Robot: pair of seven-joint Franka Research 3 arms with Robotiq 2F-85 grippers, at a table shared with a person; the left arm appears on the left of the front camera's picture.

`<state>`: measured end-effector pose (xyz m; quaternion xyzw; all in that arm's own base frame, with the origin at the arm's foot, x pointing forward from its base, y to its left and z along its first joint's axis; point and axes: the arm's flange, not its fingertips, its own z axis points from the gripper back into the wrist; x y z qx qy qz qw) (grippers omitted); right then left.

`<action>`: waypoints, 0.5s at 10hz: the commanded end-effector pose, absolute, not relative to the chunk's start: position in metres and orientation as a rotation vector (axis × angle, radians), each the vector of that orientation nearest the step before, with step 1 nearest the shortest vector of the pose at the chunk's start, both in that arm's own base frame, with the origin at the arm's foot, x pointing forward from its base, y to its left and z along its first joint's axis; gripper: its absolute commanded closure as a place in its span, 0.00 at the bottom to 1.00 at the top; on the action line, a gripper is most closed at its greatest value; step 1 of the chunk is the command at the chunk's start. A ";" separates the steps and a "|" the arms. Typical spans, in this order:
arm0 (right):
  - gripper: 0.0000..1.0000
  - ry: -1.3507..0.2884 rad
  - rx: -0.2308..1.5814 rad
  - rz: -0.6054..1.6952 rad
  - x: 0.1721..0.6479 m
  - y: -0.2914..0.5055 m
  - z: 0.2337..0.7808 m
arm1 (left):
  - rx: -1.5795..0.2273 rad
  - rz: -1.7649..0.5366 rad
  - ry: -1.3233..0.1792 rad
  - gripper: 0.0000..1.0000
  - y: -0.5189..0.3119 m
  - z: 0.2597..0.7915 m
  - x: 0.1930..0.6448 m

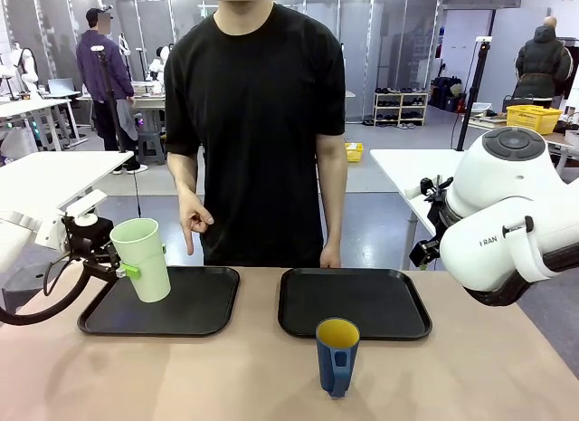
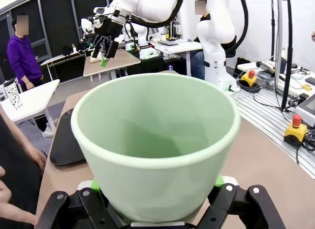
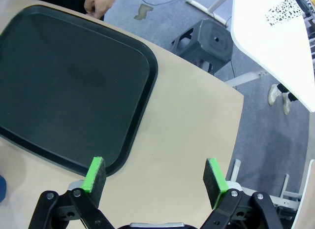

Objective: Sort and store the cups by type.
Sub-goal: Place the picked Reusable plastic cup into the Flat Tray indicated by the person.

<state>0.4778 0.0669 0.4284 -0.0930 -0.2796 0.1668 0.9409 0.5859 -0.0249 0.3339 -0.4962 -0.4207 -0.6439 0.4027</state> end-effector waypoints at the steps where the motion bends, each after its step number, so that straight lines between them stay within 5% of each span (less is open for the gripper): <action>1: 0.00 -0.571 -0.202 0.350 0.479 0.067 0.427 | -1.251 -1.633 -1.060 0.13 -0.025 0.339 0.580; 5: 0.00 -0.571 -0.202 0.350 0.479 0.067 0.427 | -1.260 -1.648 -1.057 0.13 -0.025 0.317 0.614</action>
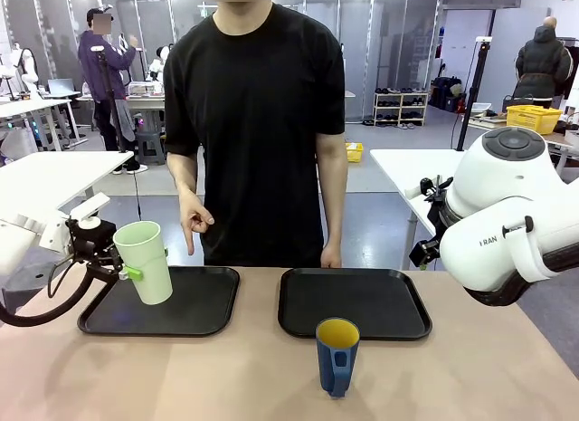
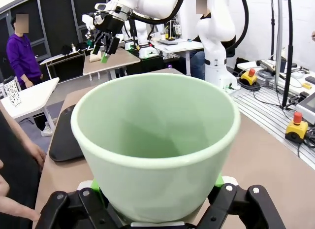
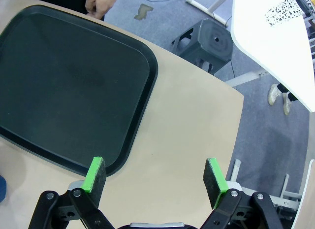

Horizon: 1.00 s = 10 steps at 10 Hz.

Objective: Sort and store the cups by type.
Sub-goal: Place the picked Reusable plastic cup into the Flat Tray indicated by the person.

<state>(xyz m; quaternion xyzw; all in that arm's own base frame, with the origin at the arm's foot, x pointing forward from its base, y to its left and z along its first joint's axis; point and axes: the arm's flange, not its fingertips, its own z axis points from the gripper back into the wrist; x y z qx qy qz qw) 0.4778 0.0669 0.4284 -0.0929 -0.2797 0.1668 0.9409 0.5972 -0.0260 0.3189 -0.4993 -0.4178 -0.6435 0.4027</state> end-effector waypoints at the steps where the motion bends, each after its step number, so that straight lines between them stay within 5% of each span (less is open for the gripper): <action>1: 0.00 -0.571 -0.202 0.350 0.479 0.067 0.427 | -1.233 -1.647 -1.069 0.13 -0.024 0.313 0.621; 10: 0.00 -0.571 -0.202 0.350 0.479 0.067 0.427 | -1.262 -1.620 -1.016 0.13 -0.015 0.282 0.666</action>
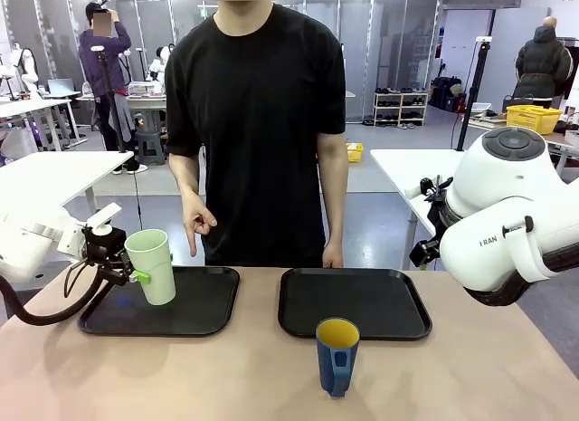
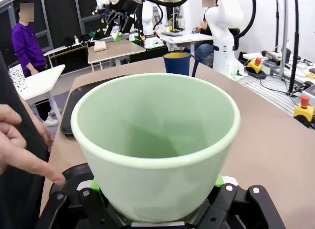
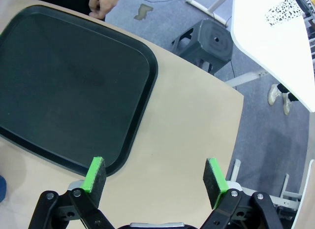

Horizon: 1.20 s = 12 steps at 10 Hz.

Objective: Sort and store the cups by type.
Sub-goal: Place the picked Reusable plastic cup into the Flat Tray indicated by the person.

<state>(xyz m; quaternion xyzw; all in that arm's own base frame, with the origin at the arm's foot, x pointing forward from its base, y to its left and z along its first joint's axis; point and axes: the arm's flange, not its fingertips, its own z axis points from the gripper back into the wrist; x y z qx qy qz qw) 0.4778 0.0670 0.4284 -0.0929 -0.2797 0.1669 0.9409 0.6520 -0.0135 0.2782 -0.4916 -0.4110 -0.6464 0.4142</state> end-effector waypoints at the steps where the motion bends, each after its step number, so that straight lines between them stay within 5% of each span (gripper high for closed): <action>1: 0.00 -0.571 -0.202 0.350 0.479 0.067 0.427 | -1.267 -1.630 -1.003 0.13 -0.017 0.278 0.669; 12: 0.00 -0.571 -0.202 0.350 0.479 0.067 0.427 | -1.277 -1.589 -0.943 0.09 -0.006 0.248 0.682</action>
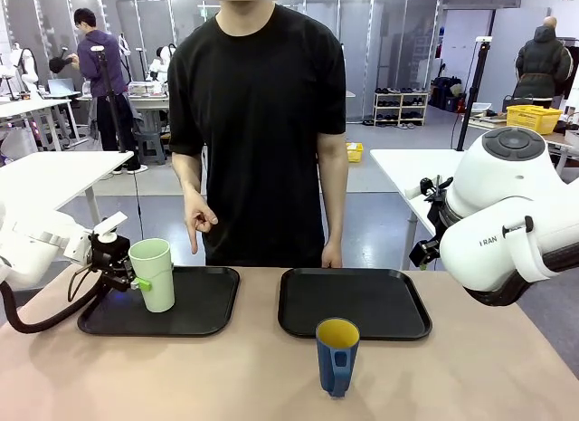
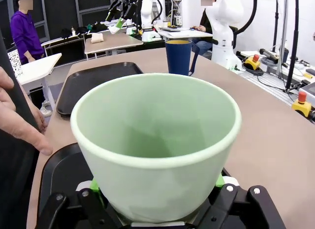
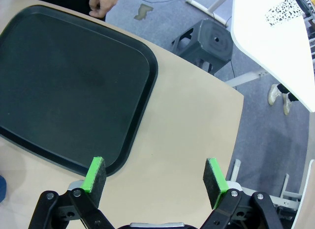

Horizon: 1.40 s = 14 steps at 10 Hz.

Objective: Sort and store the cups by type.
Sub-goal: Place the picked Reusable plastic cup into the Flat Tray indicated by the person.

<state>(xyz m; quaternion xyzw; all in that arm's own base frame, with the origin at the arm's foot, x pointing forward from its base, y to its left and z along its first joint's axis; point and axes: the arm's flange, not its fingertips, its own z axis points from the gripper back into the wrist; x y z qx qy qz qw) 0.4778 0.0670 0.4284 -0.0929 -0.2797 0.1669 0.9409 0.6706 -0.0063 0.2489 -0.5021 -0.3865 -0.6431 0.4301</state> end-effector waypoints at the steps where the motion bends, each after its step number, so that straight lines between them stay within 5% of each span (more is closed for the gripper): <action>1: 0.00 -0.571 -0.202 0.350 0.479 0.067 0.427 | -1.280 -1.580 -0.938 0.04 -0.005 0.247 0.683; 14: 0.00 -0.571 -0.202 0.350 0.479 0.067 0.427 | -1.220 -1.486 -0.952 0.00 0.053 0.250 0.664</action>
